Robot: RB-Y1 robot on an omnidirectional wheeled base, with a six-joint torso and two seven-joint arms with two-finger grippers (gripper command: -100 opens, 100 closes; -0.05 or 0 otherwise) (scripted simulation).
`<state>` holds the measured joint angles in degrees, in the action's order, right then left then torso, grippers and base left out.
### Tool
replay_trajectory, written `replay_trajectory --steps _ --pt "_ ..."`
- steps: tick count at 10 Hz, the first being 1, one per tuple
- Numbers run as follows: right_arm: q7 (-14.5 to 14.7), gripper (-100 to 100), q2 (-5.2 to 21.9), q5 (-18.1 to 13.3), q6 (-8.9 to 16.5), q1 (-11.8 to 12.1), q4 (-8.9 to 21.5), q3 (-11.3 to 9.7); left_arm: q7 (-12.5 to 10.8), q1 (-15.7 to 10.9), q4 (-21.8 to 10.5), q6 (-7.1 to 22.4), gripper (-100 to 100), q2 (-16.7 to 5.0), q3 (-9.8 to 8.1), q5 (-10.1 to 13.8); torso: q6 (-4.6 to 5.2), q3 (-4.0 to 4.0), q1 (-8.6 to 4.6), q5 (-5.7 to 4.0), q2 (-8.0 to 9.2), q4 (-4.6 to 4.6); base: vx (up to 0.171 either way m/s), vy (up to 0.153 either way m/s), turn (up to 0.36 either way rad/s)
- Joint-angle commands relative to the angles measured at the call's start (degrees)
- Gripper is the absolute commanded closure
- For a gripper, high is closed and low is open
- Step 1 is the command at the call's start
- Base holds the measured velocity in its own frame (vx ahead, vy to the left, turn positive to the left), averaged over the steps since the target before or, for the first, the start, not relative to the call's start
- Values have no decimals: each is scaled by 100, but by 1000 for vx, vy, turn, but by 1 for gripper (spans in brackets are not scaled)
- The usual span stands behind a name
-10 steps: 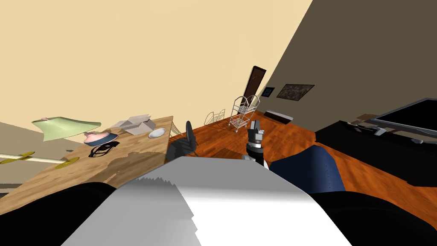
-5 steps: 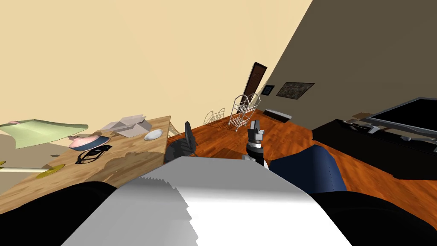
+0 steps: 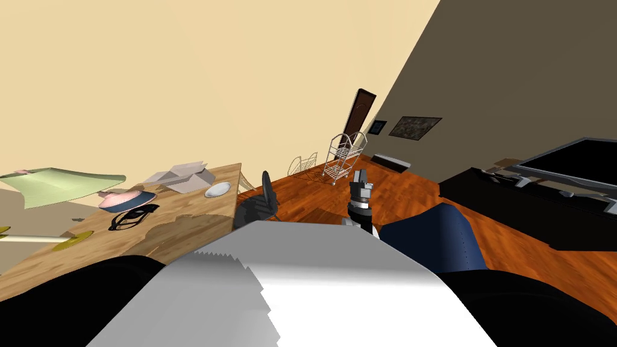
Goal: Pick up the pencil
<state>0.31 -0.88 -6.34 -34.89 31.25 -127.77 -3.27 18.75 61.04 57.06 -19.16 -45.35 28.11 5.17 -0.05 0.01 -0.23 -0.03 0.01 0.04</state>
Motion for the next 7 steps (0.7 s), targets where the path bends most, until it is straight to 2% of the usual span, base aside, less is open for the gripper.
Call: replay_trajectory --steps 1,2,3,4,5,6,7 --pt "0 0 0 0 0 0 0 0 0 0 0 0 100 0 0 0 0 0 0 0 0 0 0 0 0" --pt "0 0 0 0 0 0 0 0 1 0 0 0 100 0 0 0 0 0 0 0 0 0 0 0 0" --pt "0 0 0 0 0 0 0 0 1 0 0 0 0 -1 0 -1 -1 0 1 0 0 0 0 0 0" --pt "0 0 0 0 0 0 0 0 11 184 109 -107 100 -167 -26 83 -1 0 1 0 0 0 38 -29 40" --pt "0 0 0 0 0 1 0 0 20 272 176 -140 100 -245 -41 119 -4 -7 -10 -5 -10 -5 53 -48 48" --pt "0 0 0 0 0 1 0 0 14 190 60 -150 100 -175 -21 86 -3 -11 -19 -5 -18 -4 21 -22 11" --pt "0 0 0 0 0 0 0 0 17 200 68 -157 0 -183 -22 90 -2 -7 -12 -2 -13 -3 0 0 0"
